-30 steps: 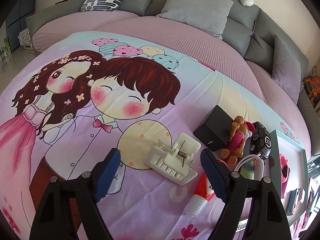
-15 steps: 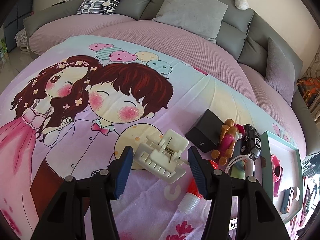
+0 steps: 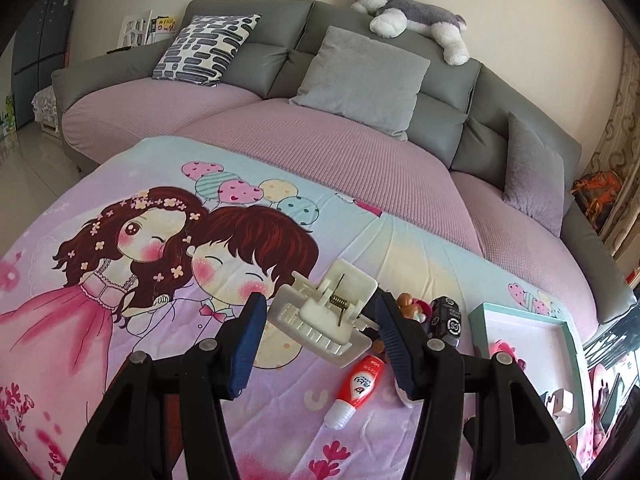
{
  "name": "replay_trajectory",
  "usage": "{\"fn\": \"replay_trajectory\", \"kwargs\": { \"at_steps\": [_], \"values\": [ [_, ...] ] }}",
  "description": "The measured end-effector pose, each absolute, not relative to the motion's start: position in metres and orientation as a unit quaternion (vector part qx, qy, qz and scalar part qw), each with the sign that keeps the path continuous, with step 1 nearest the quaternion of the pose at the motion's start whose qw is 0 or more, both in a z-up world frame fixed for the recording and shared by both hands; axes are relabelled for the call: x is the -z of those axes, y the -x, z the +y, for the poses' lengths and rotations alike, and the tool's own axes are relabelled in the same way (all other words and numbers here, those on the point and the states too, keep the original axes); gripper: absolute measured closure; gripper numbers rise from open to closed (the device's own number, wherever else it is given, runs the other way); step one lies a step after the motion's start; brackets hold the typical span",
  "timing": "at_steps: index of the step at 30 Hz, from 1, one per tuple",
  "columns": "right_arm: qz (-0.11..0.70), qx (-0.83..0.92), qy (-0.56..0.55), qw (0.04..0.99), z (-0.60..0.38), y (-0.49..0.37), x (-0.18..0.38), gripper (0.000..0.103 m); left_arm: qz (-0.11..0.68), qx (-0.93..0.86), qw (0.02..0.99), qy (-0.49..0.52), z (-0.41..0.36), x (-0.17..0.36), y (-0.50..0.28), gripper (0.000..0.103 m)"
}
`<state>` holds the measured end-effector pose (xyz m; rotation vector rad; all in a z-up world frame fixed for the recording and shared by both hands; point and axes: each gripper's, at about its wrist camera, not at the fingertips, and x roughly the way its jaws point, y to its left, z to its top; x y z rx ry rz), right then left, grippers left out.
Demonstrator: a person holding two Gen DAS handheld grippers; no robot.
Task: Organize rigid objects
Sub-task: 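Carry the white clip and gold bar over the tray with both grippers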
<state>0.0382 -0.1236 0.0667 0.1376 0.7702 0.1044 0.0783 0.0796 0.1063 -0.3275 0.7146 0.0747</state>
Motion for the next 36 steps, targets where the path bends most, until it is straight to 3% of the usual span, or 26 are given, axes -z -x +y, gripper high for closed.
{"fn": "replay_trajectory", "kwargs": {
  "at_steps": [16, 36],
  "values": [
    [0.344, 0.06, -0.091, 0.932, -0.241, -0.047, -0.085, 0.02, 0.345, 0.035, 0.932, 0.109, 0.004, -0.126, -0.082, 0.045],
    [0.337, 0.145, -0.093, 0.926, -0.318, -0.054, -0.074, 0.02, 0.398, 0.154, 0.904, 0.007, -0.145, -0.106, -0.101, 0.044]
  ]
}}
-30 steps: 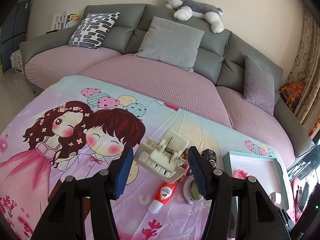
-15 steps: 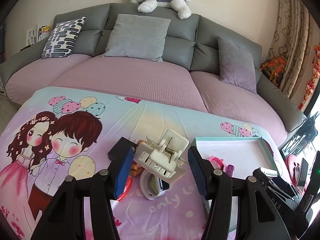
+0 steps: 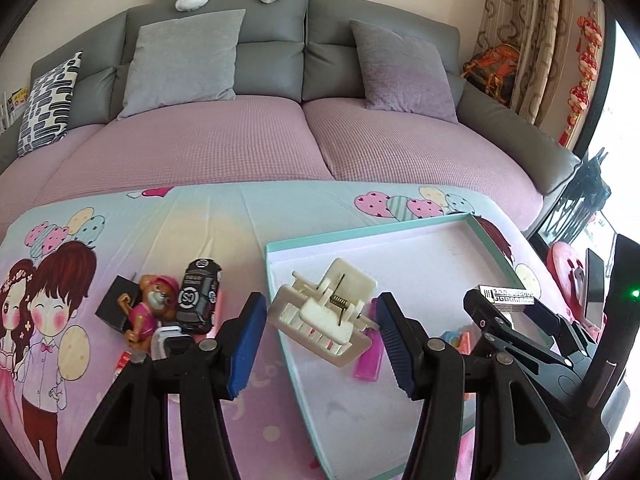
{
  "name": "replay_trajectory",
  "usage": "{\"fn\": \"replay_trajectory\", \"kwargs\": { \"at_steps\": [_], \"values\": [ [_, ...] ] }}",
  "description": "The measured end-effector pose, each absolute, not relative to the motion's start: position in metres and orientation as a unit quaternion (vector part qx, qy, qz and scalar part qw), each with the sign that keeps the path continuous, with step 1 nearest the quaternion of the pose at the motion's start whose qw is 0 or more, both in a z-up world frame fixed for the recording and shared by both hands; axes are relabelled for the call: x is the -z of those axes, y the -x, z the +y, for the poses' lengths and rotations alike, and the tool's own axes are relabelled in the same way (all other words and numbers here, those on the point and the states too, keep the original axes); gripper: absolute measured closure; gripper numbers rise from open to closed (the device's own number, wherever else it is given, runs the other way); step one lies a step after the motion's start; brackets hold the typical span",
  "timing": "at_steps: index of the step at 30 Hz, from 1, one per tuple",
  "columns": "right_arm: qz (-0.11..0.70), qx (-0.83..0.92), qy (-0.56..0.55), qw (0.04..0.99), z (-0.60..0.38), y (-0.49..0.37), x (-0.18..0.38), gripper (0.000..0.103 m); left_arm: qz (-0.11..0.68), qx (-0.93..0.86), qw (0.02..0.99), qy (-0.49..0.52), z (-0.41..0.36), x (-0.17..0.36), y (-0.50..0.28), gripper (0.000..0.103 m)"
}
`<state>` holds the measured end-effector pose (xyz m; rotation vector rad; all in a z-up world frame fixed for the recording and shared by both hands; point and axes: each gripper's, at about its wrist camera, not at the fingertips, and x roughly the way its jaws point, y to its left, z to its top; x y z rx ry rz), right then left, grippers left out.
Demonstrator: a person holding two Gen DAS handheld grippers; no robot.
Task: Organize rigid objects
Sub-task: 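Carry the white clip and gold bar over the tray with both grippers, then open the left gripper to drop the clip while the right releases the gold bar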
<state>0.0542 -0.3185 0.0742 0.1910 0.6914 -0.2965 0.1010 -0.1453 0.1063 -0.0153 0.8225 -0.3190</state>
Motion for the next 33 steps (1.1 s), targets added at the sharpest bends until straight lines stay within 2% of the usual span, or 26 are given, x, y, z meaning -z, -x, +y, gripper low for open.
{"fn": "replay_trajectory", "kwargs": {
  "at_steps": [7, 15, 33],
  "values": [
    [0.344, 0.193, -0.121, 0.911, -0.345, -0.048, -0.068, 0.02, 0.418, 0.163, 0.893, 0.033, -0.166, -0.095, -0.107, 0.044],
    [0.348, 0.201, -0.123, 0.907, -0.351, -0.047, -0.064, 0.019, 0.441, 0.171, 0.881, 0.009, -0.183, -0.073, -0.107, 0.044],
    [0.359, 0.186, -0.113, 0.907, -0.345, -0.051, -0.059, 0.019, 0.462, 0.165, 0.871, 0.008, -0.184, -0.059, -0.11, 0.044]
  ]
}}
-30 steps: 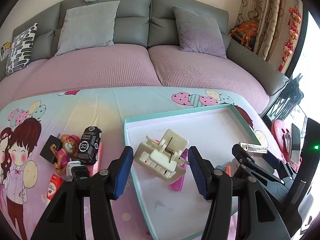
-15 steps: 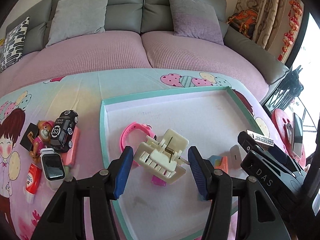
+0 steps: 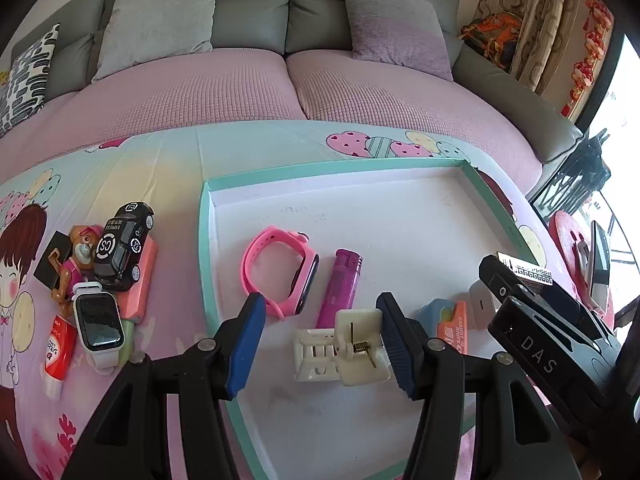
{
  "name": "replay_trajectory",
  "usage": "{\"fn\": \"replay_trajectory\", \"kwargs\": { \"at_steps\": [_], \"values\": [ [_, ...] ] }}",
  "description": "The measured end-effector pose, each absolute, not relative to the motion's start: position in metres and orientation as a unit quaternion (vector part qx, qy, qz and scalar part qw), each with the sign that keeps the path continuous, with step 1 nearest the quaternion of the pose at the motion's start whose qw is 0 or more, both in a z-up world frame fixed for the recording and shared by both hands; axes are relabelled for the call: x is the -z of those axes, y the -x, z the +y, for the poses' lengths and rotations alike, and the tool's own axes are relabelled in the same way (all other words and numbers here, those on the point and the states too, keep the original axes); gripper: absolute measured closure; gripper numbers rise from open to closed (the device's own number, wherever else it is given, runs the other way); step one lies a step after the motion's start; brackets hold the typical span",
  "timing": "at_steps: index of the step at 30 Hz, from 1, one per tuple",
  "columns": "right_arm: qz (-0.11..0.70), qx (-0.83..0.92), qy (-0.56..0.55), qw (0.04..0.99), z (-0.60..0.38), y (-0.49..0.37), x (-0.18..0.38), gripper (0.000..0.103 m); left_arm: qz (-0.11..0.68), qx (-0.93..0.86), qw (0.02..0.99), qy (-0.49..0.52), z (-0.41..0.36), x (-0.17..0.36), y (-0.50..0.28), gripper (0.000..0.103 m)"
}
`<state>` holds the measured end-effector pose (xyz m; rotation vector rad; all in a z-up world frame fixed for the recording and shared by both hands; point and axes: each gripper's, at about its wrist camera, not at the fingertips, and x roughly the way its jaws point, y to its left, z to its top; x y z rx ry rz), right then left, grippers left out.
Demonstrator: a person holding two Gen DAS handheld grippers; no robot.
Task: Organize rigid objects
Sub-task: 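Open the left gripper to drop the clip while the right releases the gold bar, then move both tools back from the tray toward the object pile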
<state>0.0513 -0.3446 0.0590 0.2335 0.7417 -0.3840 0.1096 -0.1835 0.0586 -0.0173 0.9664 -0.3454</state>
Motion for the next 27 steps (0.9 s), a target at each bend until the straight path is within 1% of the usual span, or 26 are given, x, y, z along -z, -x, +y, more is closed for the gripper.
{"fn": "replay_trajectory", "kwargs": {
  "at_steps": [10, 12, 14, 15, 17, 18, 19, 23, 24, 25, 26, 27],
  "values": [
    [0.362, 0.174, -0.112, 0.909, -0.341, -0.053, -0.059, 0.018, 0.459, 0.16, 0.874, 0.008, -0.178, -0.063, -0.109, 0.043],
    [0.358, 0.172, -0.111, 0.911, -0.34, -0.052, -0.061, 0.015, 0.456, 0.158, 0.876, 0.008, -0.177, -0.066, -0.109, 0.043],
    [0.355, 0.172, -0.11, 0.912, -0.34, -0.052, -0.062, 0.008, 0.454, 0.156, 0.877, 0.011, -0.173, -0.068, -0.109, 0.043],
    [0.355, 0.173, -0.111, 0.912, -0.34, -0.052, -0.062, 0.007, 0.453, 0.154, 0.878, 0.012, -0.172, -0.069, -0.109, 0.043],
    [0.355, 0.174, -0.112, 0.912, -0.34, -0.052, -0.062, 0.003, 0.452, 0.148, 0.879, 0.015, -0.168, -0.07, -0.11, 0.039],
    [0.356, 0.175, -0.112, 0.911, -0.34, -0.052, -0.062, 0.001, 0.451, 0.143, 0.881, 0.018, -0.166, -0.071, -0.11, 0.032],
    [0.355, 0.177, -0.112, 0.911, -0.34, -0.052, -0.062, 0.0, 0.449, 0.139, 0.882, 0.02, -0.163, -0.072, -0.111, 0.029],
    [0.354, 0.176, -0.116, 0.911, -0.341, -0.052, -0.062, 0.0, 0.443, 0.116, 0.888, 0.03, -0.152, -0.074, -0.113, 0.029],
    [0.354, 0.176, -0.117, 0.911, -0.341, -0.052, -0.062, 0.0, 0.441, 0.108, 0.89, 0.032, -0.149, -0.074, -0.114, 0.024],
    [0.355, 0.177, -0.118, 0.91, -0.341, -0.052, -0.061, 0.0, 0.439, 0.097, 0.892, 0.035, -0.145, -0.074, -0.115, 0.013],
    [0.356, 0.177, -0.118, 0.91, -0.341, -0.052, -0.061, 0.0, 0.437, 0.086, 0.894, 0.037, -0.142, -0.073, -0.116, 0.008],
    [0.356, 0.177, -0.118, 0.91, -0.341, -0.052, -0.06, 0.0, 0.436, 0.076, 0.896, 0.038, -0.138, -0.071, -0.116, 0.006]
  ]
}}
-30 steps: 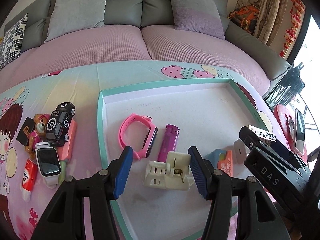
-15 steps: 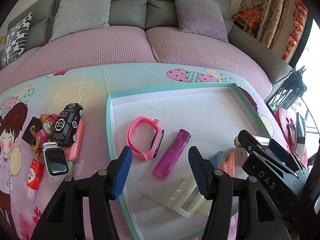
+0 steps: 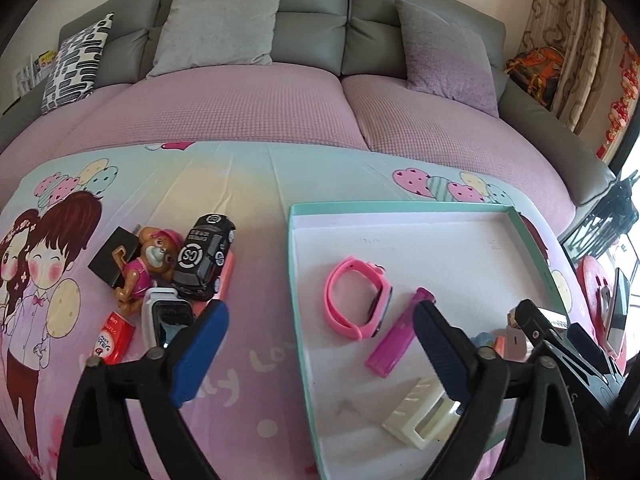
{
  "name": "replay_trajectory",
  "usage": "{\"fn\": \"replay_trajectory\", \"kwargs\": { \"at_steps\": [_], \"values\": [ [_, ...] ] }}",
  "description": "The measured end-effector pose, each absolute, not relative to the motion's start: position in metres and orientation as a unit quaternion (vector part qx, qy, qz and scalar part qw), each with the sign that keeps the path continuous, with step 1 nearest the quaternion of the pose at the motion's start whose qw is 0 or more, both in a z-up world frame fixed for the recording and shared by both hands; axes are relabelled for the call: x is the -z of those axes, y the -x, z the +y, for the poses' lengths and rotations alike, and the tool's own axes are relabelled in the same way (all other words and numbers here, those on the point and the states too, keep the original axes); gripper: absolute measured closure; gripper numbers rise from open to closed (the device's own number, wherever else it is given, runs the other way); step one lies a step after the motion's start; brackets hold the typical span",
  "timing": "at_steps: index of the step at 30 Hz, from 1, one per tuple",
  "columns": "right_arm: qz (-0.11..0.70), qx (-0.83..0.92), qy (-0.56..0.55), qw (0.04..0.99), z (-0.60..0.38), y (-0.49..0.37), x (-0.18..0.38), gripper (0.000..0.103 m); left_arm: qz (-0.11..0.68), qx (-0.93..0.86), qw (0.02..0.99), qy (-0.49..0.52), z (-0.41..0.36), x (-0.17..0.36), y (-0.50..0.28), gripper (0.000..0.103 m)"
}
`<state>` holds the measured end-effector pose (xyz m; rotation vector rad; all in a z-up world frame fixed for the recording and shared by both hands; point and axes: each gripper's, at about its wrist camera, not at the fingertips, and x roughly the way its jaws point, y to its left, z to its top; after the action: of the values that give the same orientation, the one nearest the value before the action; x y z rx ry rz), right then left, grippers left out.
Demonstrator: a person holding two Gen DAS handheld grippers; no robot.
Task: Organize rigid objects
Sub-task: 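Move both tools back from the tray toward the object pile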
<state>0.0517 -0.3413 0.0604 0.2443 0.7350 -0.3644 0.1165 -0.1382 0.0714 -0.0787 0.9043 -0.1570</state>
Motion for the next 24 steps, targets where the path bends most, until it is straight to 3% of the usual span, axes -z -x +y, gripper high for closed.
{"fn": "replay_trajectory", "kwargs": {
  "at_steps": [13, 24],
  "values": [
    [0.358, 0.155, -0.112, 0.914, -0.327, -0.056, -0.063, 0.0, 0.457, -0.004, 0.886, 0.073, -0.092, -0.058, -0.125, 0.005],
    [0.324, 0.118, -0.083, 0.935, -0.289, -0.055, -0.086, 0.0, 0.423, -0.066, 0.899, 0.088, -0.038, -0.085, -0.112, 0.005]
  ]
}}
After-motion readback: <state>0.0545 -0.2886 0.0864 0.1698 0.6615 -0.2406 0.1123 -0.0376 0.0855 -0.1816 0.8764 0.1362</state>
